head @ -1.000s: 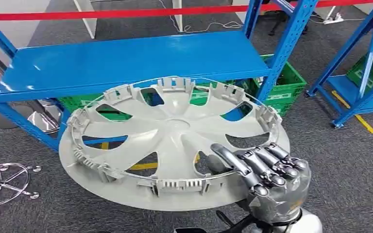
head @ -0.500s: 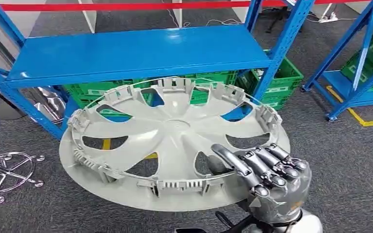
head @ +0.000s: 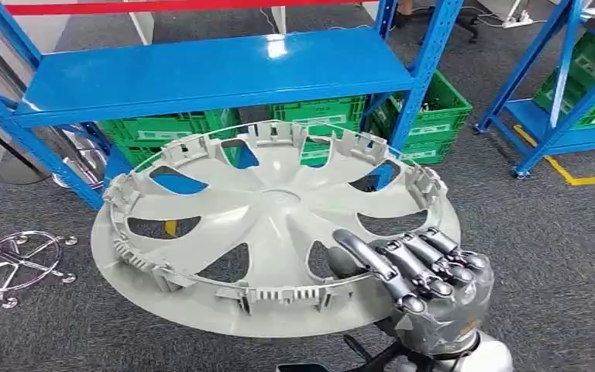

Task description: Take the parts from the cabinet and place them on the table.

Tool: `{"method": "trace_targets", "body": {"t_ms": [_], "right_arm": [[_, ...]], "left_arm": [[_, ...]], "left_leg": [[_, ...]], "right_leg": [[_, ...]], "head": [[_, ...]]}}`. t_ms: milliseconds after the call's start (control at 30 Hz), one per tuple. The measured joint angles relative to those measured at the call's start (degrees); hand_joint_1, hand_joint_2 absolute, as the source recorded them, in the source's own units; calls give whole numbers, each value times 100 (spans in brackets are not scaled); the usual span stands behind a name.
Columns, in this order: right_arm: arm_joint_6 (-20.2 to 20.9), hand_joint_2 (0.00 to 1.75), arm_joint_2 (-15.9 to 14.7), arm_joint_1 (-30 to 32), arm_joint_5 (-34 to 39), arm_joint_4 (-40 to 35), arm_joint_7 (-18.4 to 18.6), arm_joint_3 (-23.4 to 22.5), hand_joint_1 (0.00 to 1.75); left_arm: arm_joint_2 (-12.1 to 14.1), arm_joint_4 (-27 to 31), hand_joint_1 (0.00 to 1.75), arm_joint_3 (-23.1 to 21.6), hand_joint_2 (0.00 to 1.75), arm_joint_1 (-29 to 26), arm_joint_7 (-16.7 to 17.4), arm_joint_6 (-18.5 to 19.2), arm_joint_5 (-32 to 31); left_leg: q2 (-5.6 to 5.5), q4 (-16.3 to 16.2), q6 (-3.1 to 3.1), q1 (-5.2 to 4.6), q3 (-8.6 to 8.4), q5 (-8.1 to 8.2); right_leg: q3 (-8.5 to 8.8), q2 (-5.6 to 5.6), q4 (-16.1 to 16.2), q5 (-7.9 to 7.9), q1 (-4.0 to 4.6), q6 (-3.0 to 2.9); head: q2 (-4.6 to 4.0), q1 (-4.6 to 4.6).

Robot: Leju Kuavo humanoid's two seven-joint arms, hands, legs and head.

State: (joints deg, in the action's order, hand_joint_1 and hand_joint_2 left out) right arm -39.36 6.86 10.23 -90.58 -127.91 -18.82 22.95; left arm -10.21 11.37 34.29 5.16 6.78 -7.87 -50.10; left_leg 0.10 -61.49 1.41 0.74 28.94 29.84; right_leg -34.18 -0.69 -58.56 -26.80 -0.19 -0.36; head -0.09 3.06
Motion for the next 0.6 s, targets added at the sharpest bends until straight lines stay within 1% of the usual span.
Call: {"method": "trace_targets", "body": {"t_ms": [33, 67, 133, 167, 200, 233, 267, 300, 333, 367, 400, 433, 467, 500, 533, 567, 600], "right_arm": [[0, 175, 11, 1, 2, 0, -5, 0, 175], [0, 175, 13, 3, 2, 0, -24, -9, 175], [0, 175, 26, 5, 4, 0, -44, -20, 175], [0, 175, 29, 7, 7, 0, -53, -31, 175], [0, 175, 31, 15, 7, 0, -68, -46, 175], [0, 175, 31, 17, 9, 0, -83, -50, 175], [0, 175, 31, 17, 11, 0, -85, -50, 175], [0, 175, 31, 18, 11, 0, -85, -53, 175], [0, 175, 31, 22, 11, 0, -85, -53, 175], [0, 175, 31, 26, 11, 0, -85, -53, 175], [0, 175, 31, 27, 11, 0, -85, -55, 175], [0, 175, 33, 27, 11, 0, -85, -53, 175], [0, 175, 33, 25, 11, 0, -85, -53, 175], [0, 175, 35, 22, 11, 0, -88, -53, 175], [0, 175, 46, 14, 13, -2, -90, -53, 175], [0, 175, 57, 8, 11, -7, -94, -53, 175], [0, 175, 57, 24, 11, -7, -101, -53, 175]], "left_arm": [[-2, 0, 0, -4, 175, -4, 0, 9, -39], [-18, 0, 0, -7, 175, -3, 0, 9, -53], [-31, 0, 0, -9, 175, -6, 0, 13, -94], [-46, -2, 0, -9, 175, -16, 0, 24, -94], [-48, 0, 0, -9, 175, 1, 0, 24, -96], [-50, 0, 0, -9, 175, 10, 0, 24, -96], [-59, 0, 0, -9, 175, 12, 0, 24, -96], [-59, 0, 0, -9, 175, 16, 0, 24, -96], [-59, 0, 0, -9, 175, 19, 0, 24, -96], [-57, 0, 0, -7, 175, 17, 0, 24, -94], [-55, 0, 0, -9, 175, 19, 0, 24, -96], [-55, 0, 0, -7, 175, 28, 0, 24, -94], [-57, 0, 0, -9, 175, 42, 0, 24, -96], [-57, 0, 0, -7, 175, 53, -2, 24, -96], [-57, 7, 0, -9, 175, 59, -2, 22, -103], [-59, 7, 0, -11, 175, 68, -2, 24, -116], [-59, 9, 0, -11, 175, 71, -2, 22, -142]], "left_leg": [[-10, 332, -32, -36, -176, 118], [-12, 373, -73, -45, -158, 133], [-15, 358, -152, -77, -70, 56], [3, 407, -211, -38, -11, -39], [32, 411, -252, -30, 55, -104], [34, 410, -312, -30, 140, -172], [40, 410, -323, -34, 226, -243], [43, 406, -328, -39, 328, -323], [47, 402, -325, -44, 430, -400], [51, 399, -317, -46, 536, -480], [58, 394, -306, -47, 633, -554], [58, 389, -293, -46, 728, -627], [55, 383, -273, -46, 815, -698], [43, 367, -248, -48, 861, -767], [36, 348, -215, -79, 910, -813], [41, 347, -187, -81, 933, -898], [43, 382, -167, -76, 932, -979]], "right_leg": [[-62, 1, -36, 38, 19, 40], [-93, -11, -29, 106, 17, 79], [-140, -20, 7, 224, -3, 154], [-188, -6, -1, 223, 0, 199], [-239, 26, -79, 19, -14, 227], [-343, 40, -326, -340, -15, 252], [-470, 47, -729, -704, -18, 269], [-571, 48, -1195, -977, -18, 292], [-626, 49, -1562, -1091, -18, 303], [-595, 48, -1763, -1015, -19, 306], [-467, 48, -1737, -800, -20, 306], [-221, 48, -1505, -522, -22, 304], [133, 47, -1077, -331, -27, 292], [568, 48, -508, -348, -34, 275], [988, 45, 97, -586, -16, 260], [1141, 65, 398, -710, -14, 200], [1004, 66, 335, -658, 5, 188]], "head": [[-2, 0], [-2, 13], [-2, 11], [0, 7], [0, 11], [-2, 35], [0, 37], [-2, 33], [0, 42], [-2, 35], [0, 39], [0, 39], [-2, 39], [-2, 42], [0, 48], [0, 33], [0, 39]]}}
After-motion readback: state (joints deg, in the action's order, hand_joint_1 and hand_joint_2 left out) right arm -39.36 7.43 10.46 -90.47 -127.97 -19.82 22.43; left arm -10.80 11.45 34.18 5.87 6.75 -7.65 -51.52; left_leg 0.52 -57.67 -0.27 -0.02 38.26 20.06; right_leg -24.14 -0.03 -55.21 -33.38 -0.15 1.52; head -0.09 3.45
